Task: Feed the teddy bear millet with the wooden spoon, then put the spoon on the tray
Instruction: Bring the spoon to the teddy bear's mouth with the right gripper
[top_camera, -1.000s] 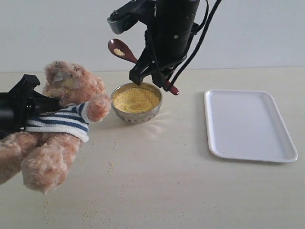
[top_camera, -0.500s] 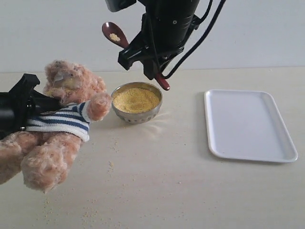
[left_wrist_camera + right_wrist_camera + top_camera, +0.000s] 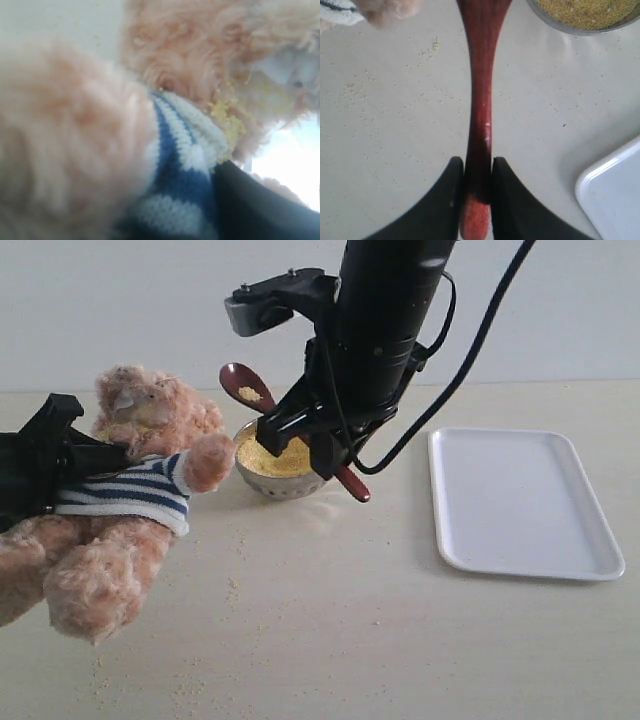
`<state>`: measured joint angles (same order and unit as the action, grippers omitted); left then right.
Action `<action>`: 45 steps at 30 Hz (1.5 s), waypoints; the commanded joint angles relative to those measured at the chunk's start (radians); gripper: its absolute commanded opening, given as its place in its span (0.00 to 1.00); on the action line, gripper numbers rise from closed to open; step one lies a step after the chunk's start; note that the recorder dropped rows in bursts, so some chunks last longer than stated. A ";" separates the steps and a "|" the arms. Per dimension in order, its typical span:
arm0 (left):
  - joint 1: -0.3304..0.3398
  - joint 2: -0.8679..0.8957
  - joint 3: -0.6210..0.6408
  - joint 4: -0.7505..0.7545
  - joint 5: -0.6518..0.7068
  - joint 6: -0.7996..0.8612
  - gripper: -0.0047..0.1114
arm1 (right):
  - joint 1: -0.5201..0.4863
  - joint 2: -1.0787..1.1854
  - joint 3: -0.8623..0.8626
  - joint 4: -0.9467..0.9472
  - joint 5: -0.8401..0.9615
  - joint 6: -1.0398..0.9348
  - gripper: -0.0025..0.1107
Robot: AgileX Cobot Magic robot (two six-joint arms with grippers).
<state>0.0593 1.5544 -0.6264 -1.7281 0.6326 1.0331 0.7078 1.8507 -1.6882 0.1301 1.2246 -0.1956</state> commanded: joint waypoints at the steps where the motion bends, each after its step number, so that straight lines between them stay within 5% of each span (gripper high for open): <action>1: -0.002 -0.006 -0.007 -0.016 0.029 -0.008 0.08 | 0.025 -0.017 0.003 -0.034 -0.004 -0.003 0.02; 14: -0.002 -0.006 -0.007 -0.016 -0.001 -0.040 0.08 | 0.200 -0.013 0.001 -0.480 -0.004 -0.037 0.02; 45: -0.002 -0.006 0.093 -0.016 0.006 -0.048 0.08 | 0.304 0.218 -0.208 -0.641 -0.004 -0.021 0.02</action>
<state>0.0593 1.5544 -0.5339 -1.7298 0.6195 0.9888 1.0085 2.0712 -1.8832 -0.4948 1.2209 -0.2314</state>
